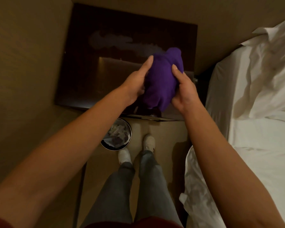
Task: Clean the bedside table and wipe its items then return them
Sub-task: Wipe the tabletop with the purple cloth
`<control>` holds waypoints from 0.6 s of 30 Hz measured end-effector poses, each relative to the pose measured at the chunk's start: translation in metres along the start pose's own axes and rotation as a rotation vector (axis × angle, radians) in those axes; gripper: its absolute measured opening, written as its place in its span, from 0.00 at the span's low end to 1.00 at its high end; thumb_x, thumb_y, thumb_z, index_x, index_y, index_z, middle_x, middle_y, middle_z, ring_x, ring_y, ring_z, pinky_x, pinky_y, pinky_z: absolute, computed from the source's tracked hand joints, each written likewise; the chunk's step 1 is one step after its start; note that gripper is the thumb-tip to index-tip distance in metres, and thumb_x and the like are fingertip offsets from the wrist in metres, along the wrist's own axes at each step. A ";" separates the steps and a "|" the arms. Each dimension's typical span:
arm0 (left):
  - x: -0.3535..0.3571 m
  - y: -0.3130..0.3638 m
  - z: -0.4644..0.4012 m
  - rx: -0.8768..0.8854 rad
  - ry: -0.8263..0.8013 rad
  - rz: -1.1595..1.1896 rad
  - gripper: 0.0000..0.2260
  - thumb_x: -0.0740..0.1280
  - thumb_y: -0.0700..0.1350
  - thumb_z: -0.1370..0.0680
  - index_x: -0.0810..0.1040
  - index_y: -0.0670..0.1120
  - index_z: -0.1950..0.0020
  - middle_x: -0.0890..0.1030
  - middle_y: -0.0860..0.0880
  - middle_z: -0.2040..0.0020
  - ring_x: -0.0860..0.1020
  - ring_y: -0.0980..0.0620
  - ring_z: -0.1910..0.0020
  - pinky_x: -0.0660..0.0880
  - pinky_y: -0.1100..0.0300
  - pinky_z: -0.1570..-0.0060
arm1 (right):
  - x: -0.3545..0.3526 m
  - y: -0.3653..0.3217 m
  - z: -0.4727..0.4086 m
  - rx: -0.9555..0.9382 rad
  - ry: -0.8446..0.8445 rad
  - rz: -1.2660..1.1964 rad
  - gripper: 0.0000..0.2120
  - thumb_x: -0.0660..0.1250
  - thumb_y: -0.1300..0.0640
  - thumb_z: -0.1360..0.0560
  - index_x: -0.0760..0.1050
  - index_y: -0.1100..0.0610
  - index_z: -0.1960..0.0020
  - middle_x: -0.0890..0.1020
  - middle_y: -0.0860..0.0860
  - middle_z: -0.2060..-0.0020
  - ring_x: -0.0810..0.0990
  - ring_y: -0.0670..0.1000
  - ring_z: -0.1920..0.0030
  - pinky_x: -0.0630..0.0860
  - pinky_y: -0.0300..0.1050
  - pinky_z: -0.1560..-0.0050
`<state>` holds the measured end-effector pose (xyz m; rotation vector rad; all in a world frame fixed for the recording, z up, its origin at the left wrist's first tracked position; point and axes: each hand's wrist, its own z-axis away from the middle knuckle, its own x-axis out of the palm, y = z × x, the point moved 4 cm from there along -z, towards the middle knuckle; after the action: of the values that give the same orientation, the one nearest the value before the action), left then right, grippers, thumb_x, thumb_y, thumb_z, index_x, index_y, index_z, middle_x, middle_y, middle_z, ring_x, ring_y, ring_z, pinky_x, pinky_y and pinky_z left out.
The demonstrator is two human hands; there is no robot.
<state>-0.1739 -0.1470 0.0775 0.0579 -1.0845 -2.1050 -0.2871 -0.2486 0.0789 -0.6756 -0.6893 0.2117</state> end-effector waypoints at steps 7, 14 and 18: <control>0.035 -0.006 -0.019 0.116 -0.012 0.078 0.13 0.72 0.41 0.21 0.80 0.44 0.37 0.86 0.43 0.42 0.85 0.47 0.44 0.82 0.54 0.45 | -0.023 -0.032 -0.008 -0.177 0.158 0.432 0.13 0.72 0.54 0.22 0.80 0.54 0.38 0.87 0.50 0.45 0.86 0.50 0.43 0.81 0.53 0.39; 0.074 0.001 -0.052 0.094 0.166 -0.035 0.14 0.72 0.41 0.21 0.80 0.47 0.36 0.86 0.47 0.43 0.85 0.48 0.45 0.81 0.47 0.40 | -0.059 -0.072 -0.001 -0.590 0.495 0.943 0.32 0.71 0.49 0.23 0.65 0.54 0.22 0.73 0.49 0.28 0.74 0.47 0.30 0.74 0.51 0.30; 0.094 0.007 -0.071 0.185 0.200 -0.274 0.10 0.68 0.41 0.19 0.81 0.47 0.38 0.86 0.47 0.45 0.84 0.49 0.45 0.79 0.46 0.38 | -0.055 -0.056 -0.024 -0.503 0.239 1.105 0.32 0.68 0.43 0.21 0.64 0.53 0.21 0.70 0.51 0.24 0.69 0.50 0.25 0.69 0.55 0.26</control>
<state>-0.2113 -0.2578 0.0631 0.5225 -1.1987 -2.1738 -0.3154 -0.3249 0.0726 -1.5016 -0.0614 0.9741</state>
